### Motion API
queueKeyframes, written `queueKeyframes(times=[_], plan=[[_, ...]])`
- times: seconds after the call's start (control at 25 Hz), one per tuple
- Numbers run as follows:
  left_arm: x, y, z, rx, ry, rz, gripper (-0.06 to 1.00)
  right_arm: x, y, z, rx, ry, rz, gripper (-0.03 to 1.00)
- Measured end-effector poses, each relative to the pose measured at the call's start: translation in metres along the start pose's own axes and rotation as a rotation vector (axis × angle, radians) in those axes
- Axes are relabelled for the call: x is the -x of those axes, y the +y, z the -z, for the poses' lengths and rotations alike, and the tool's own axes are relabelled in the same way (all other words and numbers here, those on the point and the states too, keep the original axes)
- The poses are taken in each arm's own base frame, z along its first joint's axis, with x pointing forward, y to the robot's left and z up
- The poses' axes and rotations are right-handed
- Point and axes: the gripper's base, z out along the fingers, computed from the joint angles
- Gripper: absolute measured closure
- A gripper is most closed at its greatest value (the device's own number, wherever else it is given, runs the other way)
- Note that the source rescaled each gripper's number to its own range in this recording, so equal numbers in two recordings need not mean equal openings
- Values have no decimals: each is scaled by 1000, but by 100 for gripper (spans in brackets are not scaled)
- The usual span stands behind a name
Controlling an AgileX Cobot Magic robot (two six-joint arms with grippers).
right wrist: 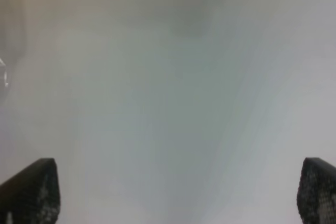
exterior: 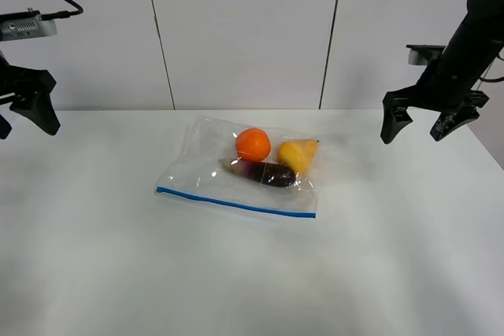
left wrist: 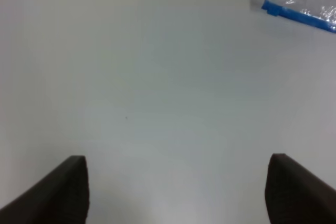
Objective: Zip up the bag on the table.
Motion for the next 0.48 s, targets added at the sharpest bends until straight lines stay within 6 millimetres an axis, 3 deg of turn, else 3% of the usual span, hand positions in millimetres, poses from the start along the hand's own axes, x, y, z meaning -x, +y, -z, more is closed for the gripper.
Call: queueKeyframes(times=[0.2, 0.48], plan=[[-19, -3, 14, 2, -22, -2, 7, -22, 4, 32, -31, -52, 3, -3], [-68, -9, 30, 4, -41, 4, 7, -82, 16, 59, -34, -68, -37, -3]])
